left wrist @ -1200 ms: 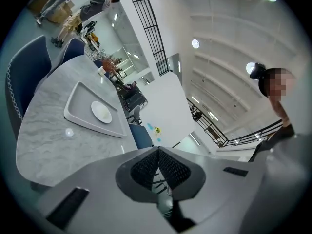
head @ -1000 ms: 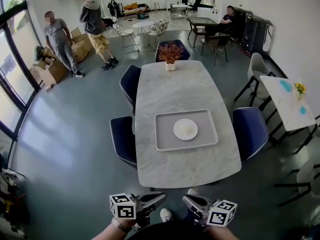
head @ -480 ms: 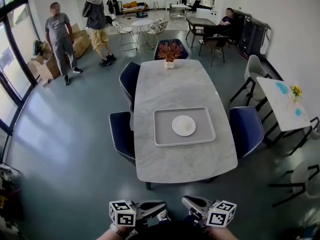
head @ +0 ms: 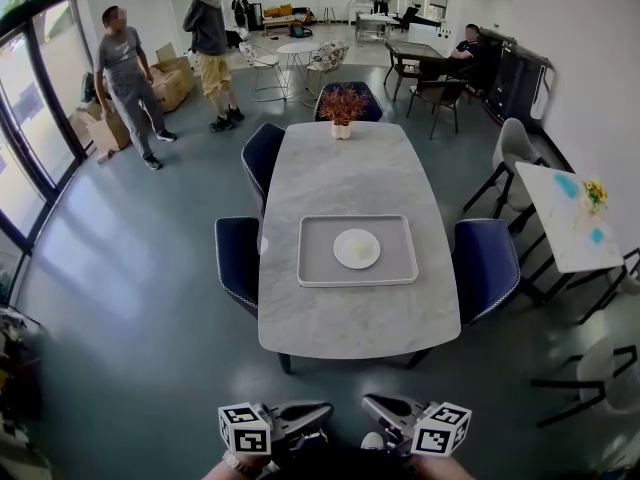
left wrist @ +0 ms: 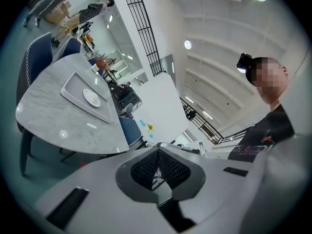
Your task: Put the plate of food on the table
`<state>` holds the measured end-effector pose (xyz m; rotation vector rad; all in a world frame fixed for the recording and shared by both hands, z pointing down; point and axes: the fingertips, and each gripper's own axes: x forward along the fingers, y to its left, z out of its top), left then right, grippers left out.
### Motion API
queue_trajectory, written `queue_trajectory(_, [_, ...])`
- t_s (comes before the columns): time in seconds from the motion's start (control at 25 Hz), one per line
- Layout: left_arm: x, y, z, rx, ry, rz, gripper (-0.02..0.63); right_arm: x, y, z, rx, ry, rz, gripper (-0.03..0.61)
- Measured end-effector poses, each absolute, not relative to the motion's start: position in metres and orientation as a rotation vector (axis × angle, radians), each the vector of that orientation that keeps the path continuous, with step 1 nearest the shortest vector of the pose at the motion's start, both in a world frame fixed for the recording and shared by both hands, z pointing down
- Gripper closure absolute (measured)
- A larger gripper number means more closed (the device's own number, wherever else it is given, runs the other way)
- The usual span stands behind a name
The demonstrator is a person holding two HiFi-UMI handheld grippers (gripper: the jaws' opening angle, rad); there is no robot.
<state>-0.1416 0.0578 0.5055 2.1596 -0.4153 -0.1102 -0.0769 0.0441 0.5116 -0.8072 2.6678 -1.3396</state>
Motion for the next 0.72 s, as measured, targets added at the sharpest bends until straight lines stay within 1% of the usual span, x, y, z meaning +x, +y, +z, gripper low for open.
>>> queue_trajectory(0.36, [-0.077,0.104,0.509,2.149,-0.457,-0.084,0.606,-0.019,0.087,0.516,-0.722,2.659,-1.371,0.568])
queue_trajectory(0.72, [-0.039,0.146,0.514,2.144,-0.532,-0.114,0.606,0.018,0.125,0.521,-0.630,2.683,-1.399,0.568])
